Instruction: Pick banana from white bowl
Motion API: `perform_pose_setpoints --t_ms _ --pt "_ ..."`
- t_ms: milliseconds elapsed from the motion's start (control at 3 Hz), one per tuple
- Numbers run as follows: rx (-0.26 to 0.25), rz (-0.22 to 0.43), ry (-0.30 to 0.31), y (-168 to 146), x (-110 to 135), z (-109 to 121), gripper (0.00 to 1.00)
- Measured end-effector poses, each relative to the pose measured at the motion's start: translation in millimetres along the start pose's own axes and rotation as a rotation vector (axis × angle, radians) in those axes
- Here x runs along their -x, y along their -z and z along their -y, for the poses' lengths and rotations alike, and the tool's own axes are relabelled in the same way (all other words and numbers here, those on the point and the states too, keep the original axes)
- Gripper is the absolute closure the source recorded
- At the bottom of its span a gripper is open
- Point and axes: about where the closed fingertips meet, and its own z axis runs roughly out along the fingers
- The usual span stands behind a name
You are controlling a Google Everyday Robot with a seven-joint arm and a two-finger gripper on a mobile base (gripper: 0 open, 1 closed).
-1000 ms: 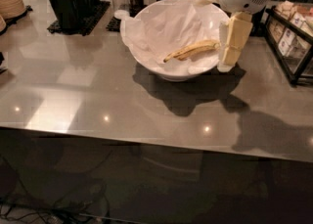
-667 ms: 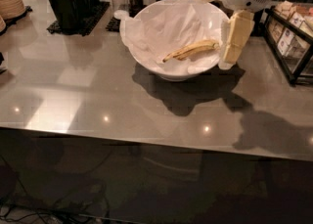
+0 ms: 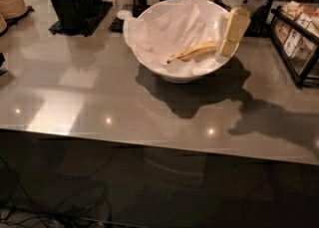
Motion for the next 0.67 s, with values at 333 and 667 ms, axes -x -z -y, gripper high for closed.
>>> perform_pose_setpoints --t_ms 333,667 --pt "0.032 0.032 0.014 -41.7 -9.6 60.0 0.00" --pt "0.003 0.040 0.014 -43.5 -8.0 70.0 0.00"
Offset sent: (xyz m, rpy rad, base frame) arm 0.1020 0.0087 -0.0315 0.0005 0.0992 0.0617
